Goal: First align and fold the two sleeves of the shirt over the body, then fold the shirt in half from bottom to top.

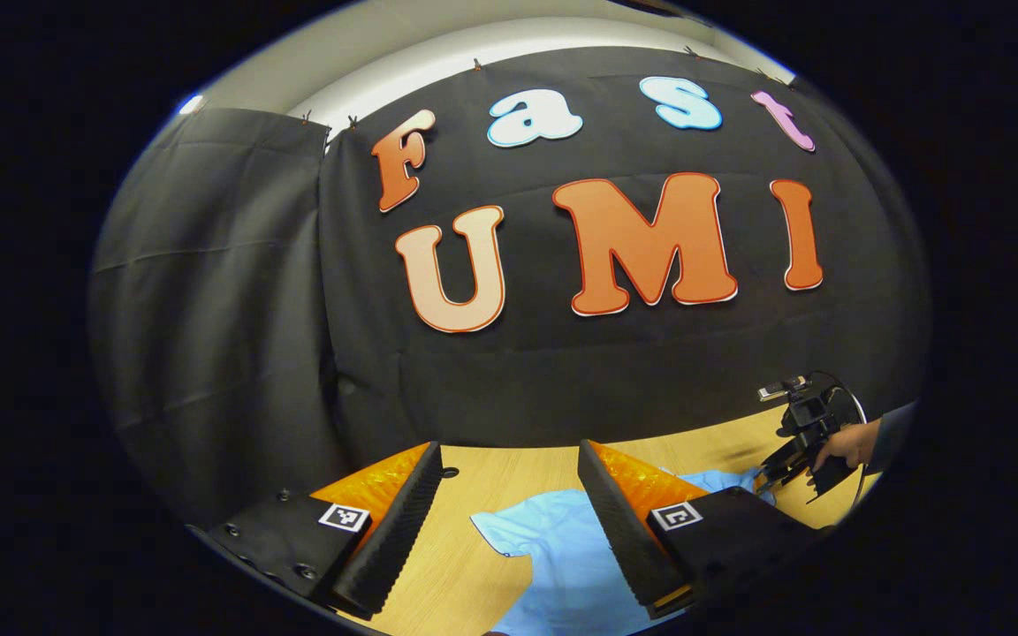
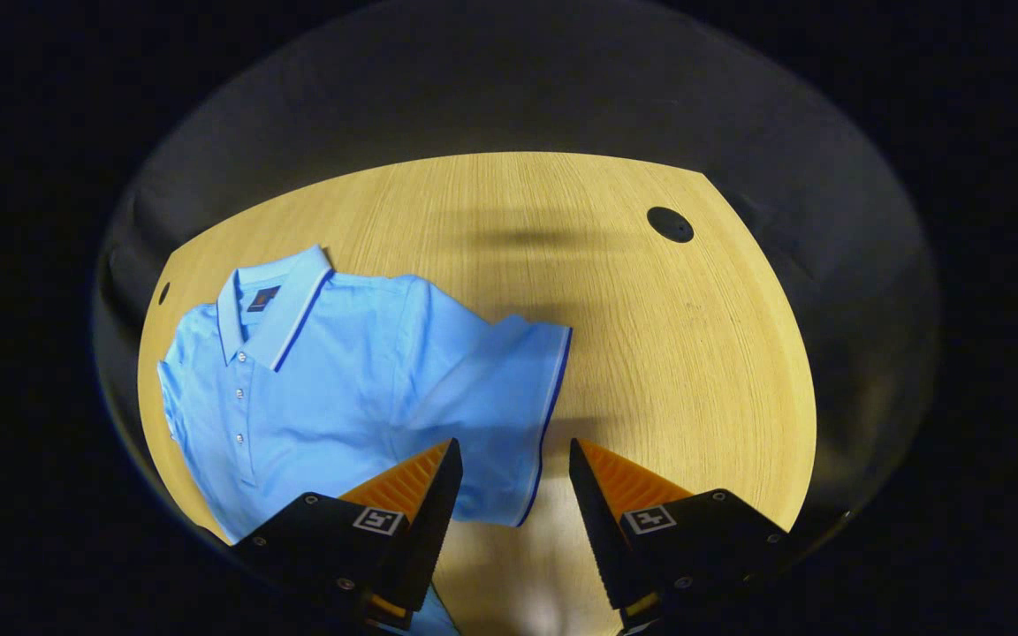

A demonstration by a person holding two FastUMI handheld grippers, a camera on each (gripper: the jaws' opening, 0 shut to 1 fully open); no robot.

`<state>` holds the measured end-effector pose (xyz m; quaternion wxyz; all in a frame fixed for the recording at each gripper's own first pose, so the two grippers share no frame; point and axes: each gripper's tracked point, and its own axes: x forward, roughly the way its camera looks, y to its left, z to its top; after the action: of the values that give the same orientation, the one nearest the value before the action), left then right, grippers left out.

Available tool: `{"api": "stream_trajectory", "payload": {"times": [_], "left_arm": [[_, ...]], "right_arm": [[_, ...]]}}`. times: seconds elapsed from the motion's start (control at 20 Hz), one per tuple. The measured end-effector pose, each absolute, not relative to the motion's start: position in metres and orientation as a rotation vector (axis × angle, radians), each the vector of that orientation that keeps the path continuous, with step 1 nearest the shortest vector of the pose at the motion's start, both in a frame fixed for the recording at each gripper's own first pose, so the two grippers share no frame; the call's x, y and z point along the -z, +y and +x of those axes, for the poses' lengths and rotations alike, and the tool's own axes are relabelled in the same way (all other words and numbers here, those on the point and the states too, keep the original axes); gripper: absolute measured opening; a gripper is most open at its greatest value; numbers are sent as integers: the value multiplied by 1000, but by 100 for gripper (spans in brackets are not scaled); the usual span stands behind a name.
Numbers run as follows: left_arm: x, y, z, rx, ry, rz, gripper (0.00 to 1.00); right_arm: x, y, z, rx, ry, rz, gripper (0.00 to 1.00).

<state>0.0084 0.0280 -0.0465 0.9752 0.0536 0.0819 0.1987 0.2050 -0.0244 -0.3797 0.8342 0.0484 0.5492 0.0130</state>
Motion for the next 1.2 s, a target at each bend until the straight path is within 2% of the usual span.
{"api": "stream_trajectory", "payload": {"times": [0.3,0.35,0.4,0.55,0.7,0.85,0.95,1.2], "left_arm": [[57,17,10,-394,213,127,100],[59,13,10,-389,221,128,100],[59,10,9,-386,228,128,100],[60,7,8,-385,233,132,100],[70,7,5,-389,263,117,100],[74,7,-1,-395,281,105,99],[69,9,-5,-406,276,113,100],[76,13,-9,-422,293,87,100]], "right_arm": [[393,-18,201,-36,1189,148,75],[395,-16,202,-28,1180,155,65],[397,-15,201,-27,1181,154,61],[396,-17,202,-4,1169,182,33],[396,-17,203,5,1163,198,24],[393,-14,202,12,1154,284,9],[388,-8,201,3,1152,367,6],[360,4,207,-63,1090,391,5]]}}
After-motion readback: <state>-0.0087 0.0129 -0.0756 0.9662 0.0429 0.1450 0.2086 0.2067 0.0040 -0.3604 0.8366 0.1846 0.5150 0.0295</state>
